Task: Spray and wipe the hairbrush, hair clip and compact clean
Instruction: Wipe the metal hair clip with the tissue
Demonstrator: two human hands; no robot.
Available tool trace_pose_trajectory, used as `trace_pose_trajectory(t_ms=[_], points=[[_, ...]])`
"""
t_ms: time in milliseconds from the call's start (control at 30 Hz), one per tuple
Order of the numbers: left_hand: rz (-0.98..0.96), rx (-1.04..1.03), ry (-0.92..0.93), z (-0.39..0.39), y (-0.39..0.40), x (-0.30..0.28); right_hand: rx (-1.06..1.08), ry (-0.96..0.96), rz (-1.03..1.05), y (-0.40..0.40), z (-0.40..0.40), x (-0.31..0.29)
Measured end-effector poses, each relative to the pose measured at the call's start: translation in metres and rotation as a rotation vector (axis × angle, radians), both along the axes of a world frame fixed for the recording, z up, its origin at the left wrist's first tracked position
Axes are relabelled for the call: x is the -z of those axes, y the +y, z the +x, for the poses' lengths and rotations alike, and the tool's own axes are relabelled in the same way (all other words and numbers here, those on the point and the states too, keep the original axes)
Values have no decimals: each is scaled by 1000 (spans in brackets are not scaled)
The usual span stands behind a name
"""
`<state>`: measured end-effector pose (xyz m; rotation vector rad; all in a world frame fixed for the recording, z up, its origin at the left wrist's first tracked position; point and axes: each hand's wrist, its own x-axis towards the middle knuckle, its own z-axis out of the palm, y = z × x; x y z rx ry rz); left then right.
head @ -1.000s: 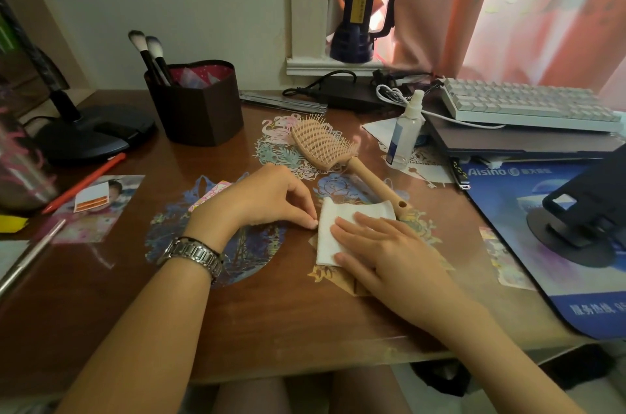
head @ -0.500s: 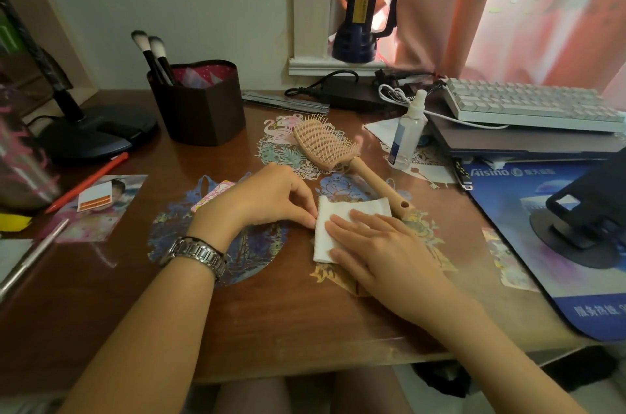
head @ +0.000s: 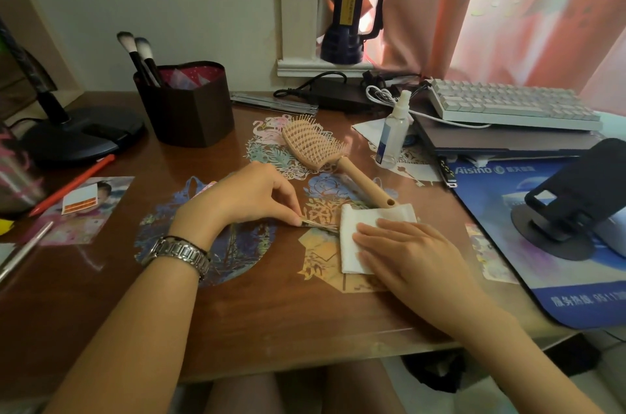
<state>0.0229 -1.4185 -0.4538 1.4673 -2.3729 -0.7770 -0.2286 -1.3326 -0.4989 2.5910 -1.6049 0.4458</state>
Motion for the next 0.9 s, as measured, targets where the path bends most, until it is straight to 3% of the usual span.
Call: trace_pose_trajectory(t_ms=[533,900], points=[[23,-80,-76,13,-7,3,-9,-61,-33,0,0,8],[26,-70,62,11,-7,6,-14,-63,-38,0,0,9]])
